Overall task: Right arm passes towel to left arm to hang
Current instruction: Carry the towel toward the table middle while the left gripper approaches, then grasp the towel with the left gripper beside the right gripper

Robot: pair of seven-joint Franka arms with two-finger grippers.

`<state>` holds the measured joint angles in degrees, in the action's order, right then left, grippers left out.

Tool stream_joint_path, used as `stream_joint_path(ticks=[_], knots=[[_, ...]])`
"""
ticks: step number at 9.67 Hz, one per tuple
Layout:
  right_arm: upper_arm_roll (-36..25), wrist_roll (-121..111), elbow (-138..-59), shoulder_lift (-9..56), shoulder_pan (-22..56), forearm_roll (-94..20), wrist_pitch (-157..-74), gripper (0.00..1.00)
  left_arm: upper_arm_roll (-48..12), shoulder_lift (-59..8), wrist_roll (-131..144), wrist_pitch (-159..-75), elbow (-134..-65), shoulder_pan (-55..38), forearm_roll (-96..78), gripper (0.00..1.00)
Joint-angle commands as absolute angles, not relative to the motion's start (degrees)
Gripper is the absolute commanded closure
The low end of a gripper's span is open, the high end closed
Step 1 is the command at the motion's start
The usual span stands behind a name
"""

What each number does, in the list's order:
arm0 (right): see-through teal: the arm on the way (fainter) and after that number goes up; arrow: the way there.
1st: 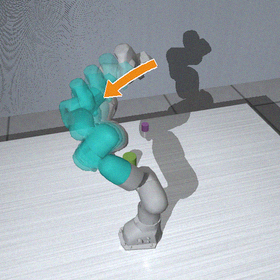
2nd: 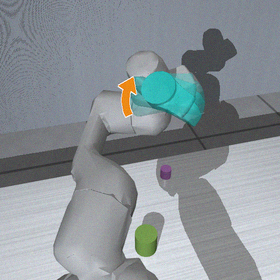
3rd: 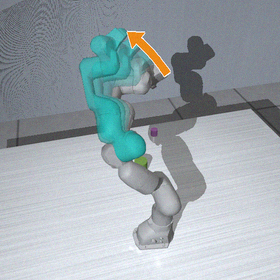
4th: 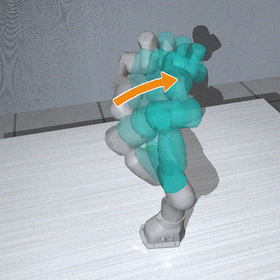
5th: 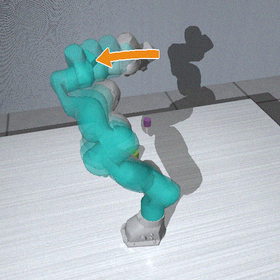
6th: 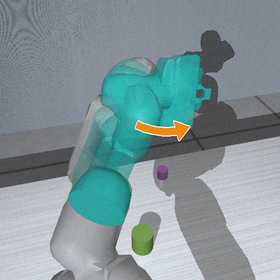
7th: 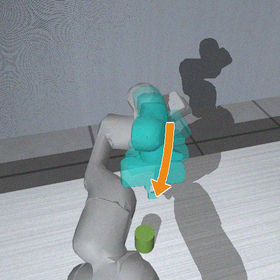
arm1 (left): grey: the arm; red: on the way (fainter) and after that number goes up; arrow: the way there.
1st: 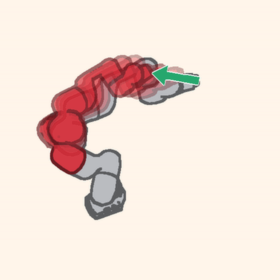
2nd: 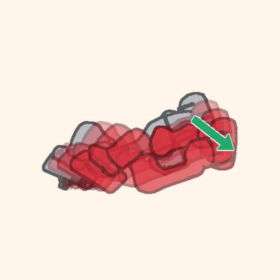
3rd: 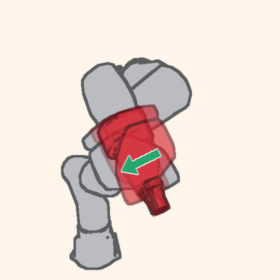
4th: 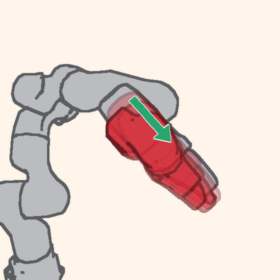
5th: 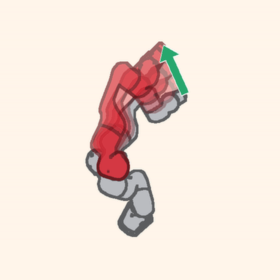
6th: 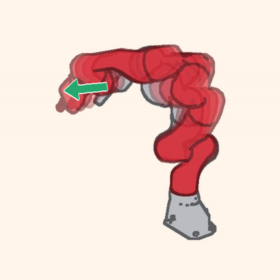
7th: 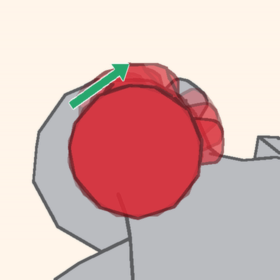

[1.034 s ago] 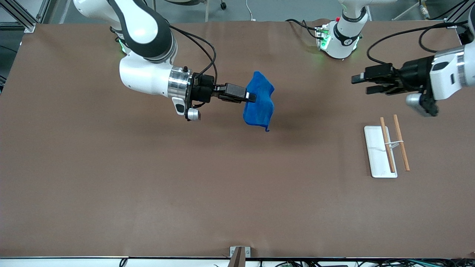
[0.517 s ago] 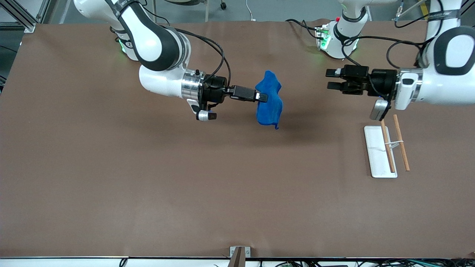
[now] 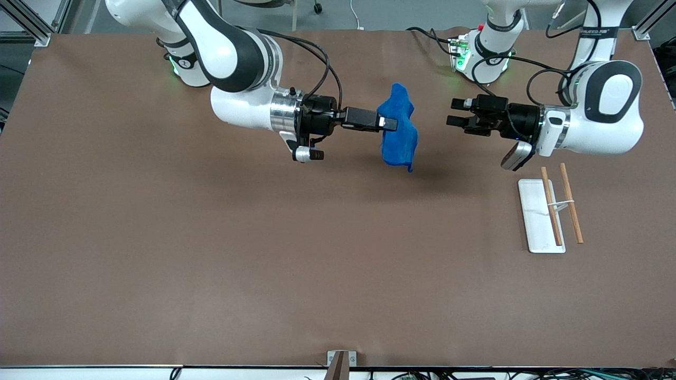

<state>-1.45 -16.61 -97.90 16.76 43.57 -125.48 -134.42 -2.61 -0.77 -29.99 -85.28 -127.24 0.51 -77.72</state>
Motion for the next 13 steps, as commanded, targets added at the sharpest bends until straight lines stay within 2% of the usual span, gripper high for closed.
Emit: stream_joint_path(ticks=[1,3,6,13], knots=[[-2.0,-18.1,-96.9,17.1,44.1,-127.4,-134.8,1.0,-7.3,0.4,-32.2,-93.5,-131.5,-0.2,-82.2,0.13],[-2.0,-18.1,-96.9,17.1,44.1,-127.5,-134.7,1.0,-10.6,0.2,-33.0,-97.5,-131.8,-0.3,-87.3,0.13],[-2.0,-18.2,-96.6,17.3,44.2,-128.2,-134.7,1.0,-11.9,0.1,-34.7,-100.5,-131.5,-0.3,-99.6,0.12],[-2.1,-21.4,-96.7,17.7,44.1,-127.4,-134.8,1.0,-13.4,-3.1,-39.5,-102.7,-131.4,-1.8,-104.8,0.12]])
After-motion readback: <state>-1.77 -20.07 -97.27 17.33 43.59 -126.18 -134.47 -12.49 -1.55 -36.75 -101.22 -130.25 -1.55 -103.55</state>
